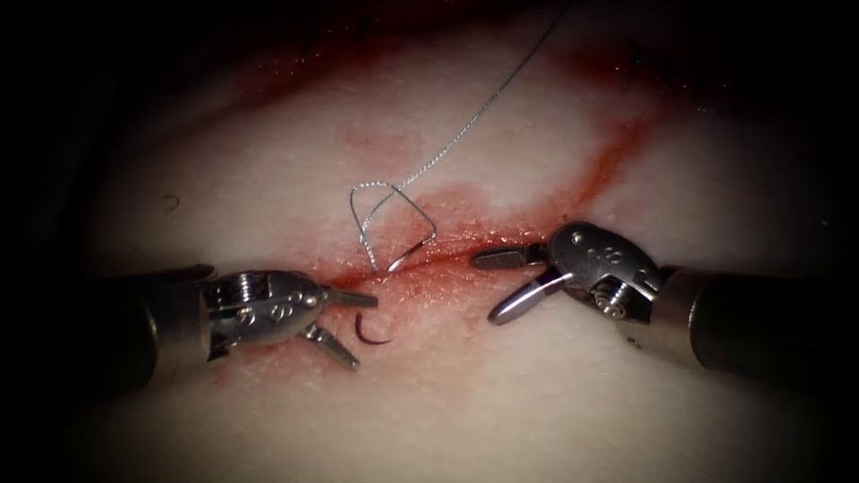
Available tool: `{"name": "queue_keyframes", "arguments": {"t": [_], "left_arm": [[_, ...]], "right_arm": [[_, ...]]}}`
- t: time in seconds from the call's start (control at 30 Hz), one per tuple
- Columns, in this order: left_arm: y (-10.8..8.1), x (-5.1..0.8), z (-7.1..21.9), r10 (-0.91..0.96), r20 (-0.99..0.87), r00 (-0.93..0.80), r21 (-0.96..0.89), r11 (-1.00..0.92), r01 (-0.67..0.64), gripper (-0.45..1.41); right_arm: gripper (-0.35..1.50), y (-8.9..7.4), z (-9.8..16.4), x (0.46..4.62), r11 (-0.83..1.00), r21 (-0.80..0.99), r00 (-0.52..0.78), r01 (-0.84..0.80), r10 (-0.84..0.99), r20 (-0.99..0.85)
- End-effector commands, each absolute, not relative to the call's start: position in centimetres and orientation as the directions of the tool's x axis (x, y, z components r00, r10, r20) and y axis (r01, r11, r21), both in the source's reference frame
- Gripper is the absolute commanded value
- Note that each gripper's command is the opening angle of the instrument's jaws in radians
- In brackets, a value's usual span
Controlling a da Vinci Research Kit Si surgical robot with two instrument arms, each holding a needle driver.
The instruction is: Wound Closure
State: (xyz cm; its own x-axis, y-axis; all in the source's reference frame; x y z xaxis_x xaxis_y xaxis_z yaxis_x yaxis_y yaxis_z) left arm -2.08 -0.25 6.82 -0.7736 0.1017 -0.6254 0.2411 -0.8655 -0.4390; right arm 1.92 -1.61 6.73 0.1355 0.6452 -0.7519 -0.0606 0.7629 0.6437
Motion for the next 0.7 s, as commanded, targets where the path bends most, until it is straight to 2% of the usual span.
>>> {"name": "queue_keyframes", "arguments": {"t": [0.03,0.23,0.33,0.37,0.4,0.47,0.7], "left_arm": [[-0.31,-2.15,6.93,0.094,-0.625,-0.775,-0.445,-0.858,0.255,0.57],[-0.33,-2.17,7.05,0.08,-0.619,-0.781,-0.455,-0.848,0.273,0.51],[-0.26,-2.15,7.07,0.079,-0.622,-0.779,-0.456,-0.846,0.279,0.34],[-0.24,-2.15,7.08,0.078,-0.623,-0.778,-0.456,-0.845,0.281,0.22],[-0.21,-2.14,7.09,0.077,-0.625,-0.777,-0.456,-0.844,0.283,-0.03],[-0.17,-2.15,7.11,0.076,-0.626,-0.776,-0.456,-0.843,0.286,-0.42],[-0.16,-2.25,7.11,0.131,-0.644,-0.754,-0.459,-0.854,0.244,-0.45]], "right_arm": [[1.09,-1.64,6.79,2.01,0.762,0.644,0.134,-0.058,0.646,-0.752],[1.08,-1.64,6.79,2.01,0.763,0.644,0.134,-0.059,0.645,-0.752],[1.06,-1.65,6.8,2.02,0.763,0.643,0.135,-0.059,0.644,-0.753],[1.04,-1.65,6.8,2.03,0.764,0.643,0.135,-0.06,0.644,-0.753],[1.04,-1.65,6.8,2.03,0.76,0.647,0.134,-0.06,0.648,-0.749],[1.01,-1.66,6.81,2.04,0.761,0.646,0.134,-0.061,0.648,-0.75],[0.86,-1.69,6.82,2.05,0.754,0.654,0.134,-0.06,0.655,-0.744]]}}
